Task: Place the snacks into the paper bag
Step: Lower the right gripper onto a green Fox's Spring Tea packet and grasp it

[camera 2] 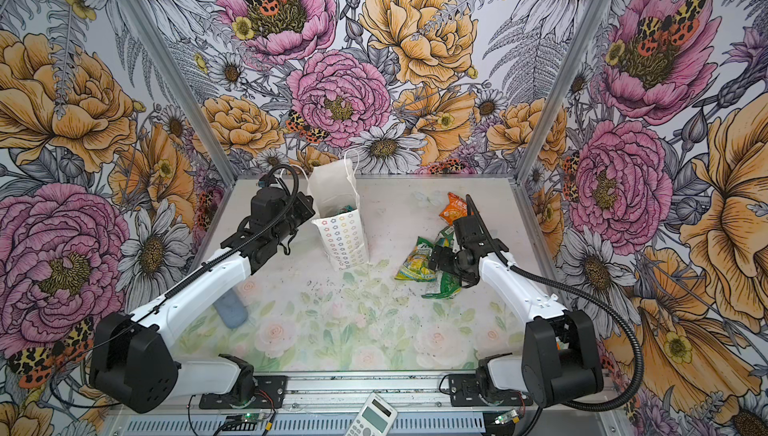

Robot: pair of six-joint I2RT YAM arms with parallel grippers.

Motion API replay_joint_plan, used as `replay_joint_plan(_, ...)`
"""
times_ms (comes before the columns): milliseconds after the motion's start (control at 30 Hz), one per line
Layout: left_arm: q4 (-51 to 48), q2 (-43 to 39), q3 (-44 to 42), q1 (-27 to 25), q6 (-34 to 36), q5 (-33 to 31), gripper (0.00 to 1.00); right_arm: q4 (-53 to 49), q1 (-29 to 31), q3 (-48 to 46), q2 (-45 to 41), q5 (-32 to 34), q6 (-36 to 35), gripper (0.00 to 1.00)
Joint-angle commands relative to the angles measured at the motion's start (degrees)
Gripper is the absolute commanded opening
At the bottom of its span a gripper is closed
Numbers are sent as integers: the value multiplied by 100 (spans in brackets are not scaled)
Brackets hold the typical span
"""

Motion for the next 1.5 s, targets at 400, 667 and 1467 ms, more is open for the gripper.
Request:
replay_joint_plan(400, 44, 108, 81, -16, 39, 67, 0, 254, -88, -209, 765, 772, 25, 99)
replay_joint_plan(667, 30, 73, 73, -18, 40, 51, 0, 790, -93, -122, 1402, 544, -13, 97)
replay_joint_plan(1467, 20, 81, 81, -19, 40, 41, 0, 934, -66, -403, 933, 376, -365, 42)
